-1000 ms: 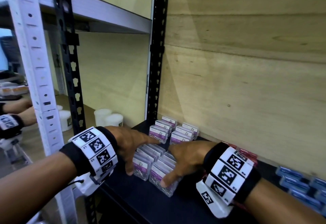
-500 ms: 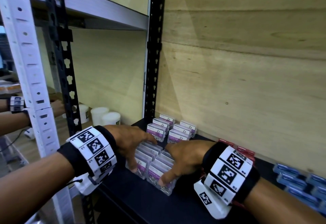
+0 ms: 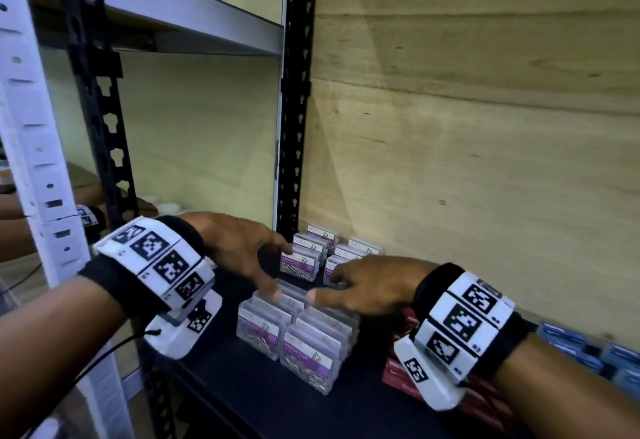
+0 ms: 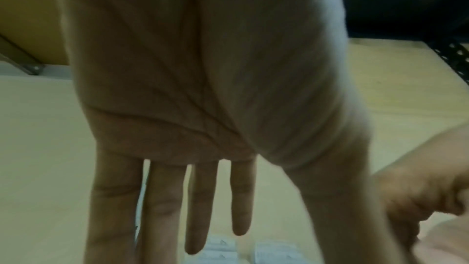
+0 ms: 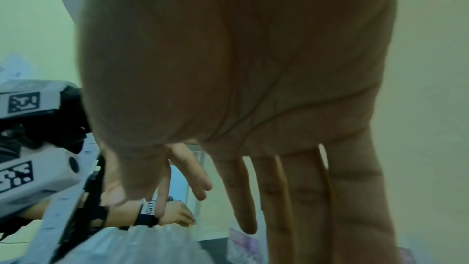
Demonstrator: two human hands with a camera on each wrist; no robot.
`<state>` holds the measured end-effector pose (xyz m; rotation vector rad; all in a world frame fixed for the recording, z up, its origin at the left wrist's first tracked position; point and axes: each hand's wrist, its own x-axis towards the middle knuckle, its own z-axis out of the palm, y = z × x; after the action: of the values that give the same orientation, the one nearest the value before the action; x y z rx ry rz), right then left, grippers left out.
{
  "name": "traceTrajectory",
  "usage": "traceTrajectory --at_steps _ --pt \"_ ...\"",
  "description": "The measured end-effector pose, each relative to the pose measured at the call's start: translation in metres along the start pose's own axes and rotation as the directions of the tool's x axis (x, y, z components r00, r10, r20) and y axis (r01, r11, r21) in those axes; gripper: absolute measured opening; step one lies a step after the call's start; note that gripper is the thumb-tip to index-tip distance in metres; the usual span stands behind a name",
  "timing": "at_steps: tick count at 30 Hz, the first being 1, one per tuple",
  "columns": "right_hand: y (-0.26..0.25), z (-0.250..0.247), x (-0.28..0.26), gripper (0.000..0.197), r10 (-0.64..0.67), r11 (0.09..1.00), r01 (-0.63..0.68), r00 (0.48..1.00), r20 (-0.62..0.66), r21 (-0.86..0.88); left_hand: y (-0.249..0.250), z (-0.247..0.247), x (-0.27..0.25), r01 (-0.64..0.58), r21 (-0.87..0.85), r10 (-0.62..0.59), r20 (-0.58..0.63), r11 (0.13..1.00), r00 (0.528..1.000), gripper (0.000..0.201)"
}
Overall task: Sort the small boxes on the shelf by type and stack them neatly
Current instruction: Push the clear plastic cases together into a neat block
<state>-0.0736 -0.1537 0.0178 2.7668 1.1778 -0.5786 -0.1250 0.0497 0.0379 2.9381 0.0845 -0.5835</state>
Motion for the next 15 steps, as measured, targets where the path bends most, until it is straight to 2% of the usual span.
traceTrajectory --at_steps 4,7,10,15 --pt "0.023 -0.012 0.021 0.056 0.063 0.996 -0.071 0.987 -0.146 -0.052 -0.008 -0.008 0.022 -0.068 -0.015 0.065 -0.178 0.998 0.982 0.049" --pt "0.039 -0.018 0.041 0.04 0.113 0.988 -0.13 0.976 -0.189 -0.084 -0.011 -0.011 0.043 -0.127 0.021 0.128 -0.242 0.992 0.962 0.033" --pt "0.047 -0.023 0.052 0.03 0.122 0.986 -0.141 0.973 -0.194 -0.086 -0.013 -0.01 0.061 -0.145 0.042 0.151 -0.25 0.989 0.956 0.028" --pt "0.052 -0.023 0.071 0.03 0.088 0.99 -0.105 0.981 -0.174 -0.091 -0.019 -0.009 0.087 -0.154 0.069 0.165 -0.213 0.986 0.963 0.033"
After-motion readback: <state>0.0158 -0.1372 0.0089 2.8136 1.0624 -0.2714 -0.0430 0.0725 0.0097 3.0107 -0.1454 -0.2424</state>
